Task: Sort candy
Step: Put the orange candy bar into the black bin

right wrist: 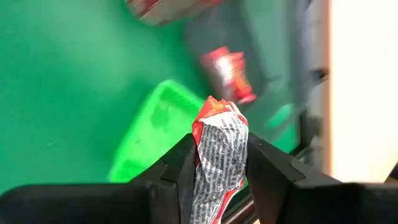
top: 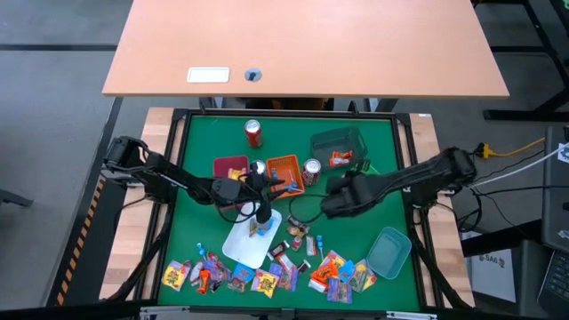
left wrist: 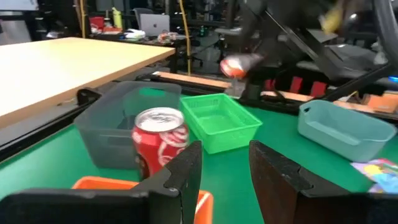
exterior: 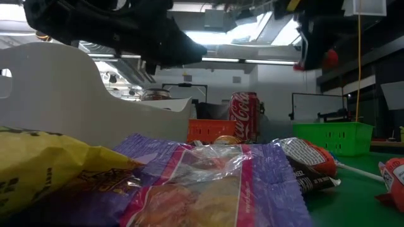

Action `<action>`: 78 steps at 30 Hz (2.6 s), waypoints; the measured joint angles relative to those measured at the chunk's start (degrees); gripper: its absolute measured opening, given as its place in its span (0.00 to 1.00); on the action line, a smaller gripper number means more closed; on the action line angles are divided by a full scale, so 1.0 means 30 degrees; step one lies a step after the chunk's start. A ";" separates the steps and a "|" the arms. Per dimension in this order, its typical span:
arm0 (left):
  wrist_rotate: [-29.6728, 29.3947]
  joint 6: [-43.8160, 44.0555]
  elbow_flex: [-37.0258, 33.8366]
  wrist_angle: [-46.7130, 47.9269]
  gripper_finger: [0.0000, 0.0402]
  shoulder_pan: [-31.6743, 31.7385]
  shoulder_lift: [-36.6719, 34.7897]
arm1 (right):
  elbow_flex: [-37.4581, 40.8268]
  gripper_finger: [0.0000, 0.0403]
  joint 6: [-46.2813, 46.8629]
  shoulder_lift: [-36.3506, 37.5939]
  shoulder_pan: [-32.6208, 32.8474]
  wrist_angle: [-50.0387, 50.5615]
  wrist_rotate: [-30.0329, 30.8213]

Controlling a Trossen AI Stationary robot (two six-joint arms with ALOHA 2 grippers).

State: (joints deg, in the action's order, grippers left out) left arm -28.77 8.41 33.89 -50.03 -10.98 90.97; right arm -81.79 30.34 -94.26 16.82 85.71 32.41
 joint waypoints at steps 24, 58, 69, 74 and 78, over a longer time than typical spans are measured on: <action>-0.0040 0.4640 0.0000 0.0051 0.31 -0.9484 -0.0004 | 1.1228 0.30 -1.1214 0.8796 -1.1748 -1.7861 -0.8156; 0.1935 2.7587 0.0007 0.3658 0.29 -1.5754 -0.0845 | 1.1238 0.30 -1.4925 0.7935 -1.6619 -1.8578 -0.9882; 0.0642 2.7034 0.0000 1.3570 0.29 -1.5366 -0.6491 | 1.1238 0.30 -1.4925 0.7942 -1.6619 -1.8578 -1.0041; -0.0353 2.7003 0.0002 1.7008 0.29 -1.5222 -0.9482 | 1.1238 0.30 -1.4925 0.7942 -1.6619 -1.8560 -1.0041; -0.2308 2.5853 0.0002 1.6752 0.29 -1.5222 -1.0035 | 1.1238 0.30 -1.4925 0.7942 -1.6619 -1.8562 -1.0035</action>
State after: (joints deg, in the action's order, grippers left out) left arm -35.69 85.97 33.89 0.22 -56.64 60.86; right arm -48.07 -14.44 -70.43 -33.04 30.02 2.31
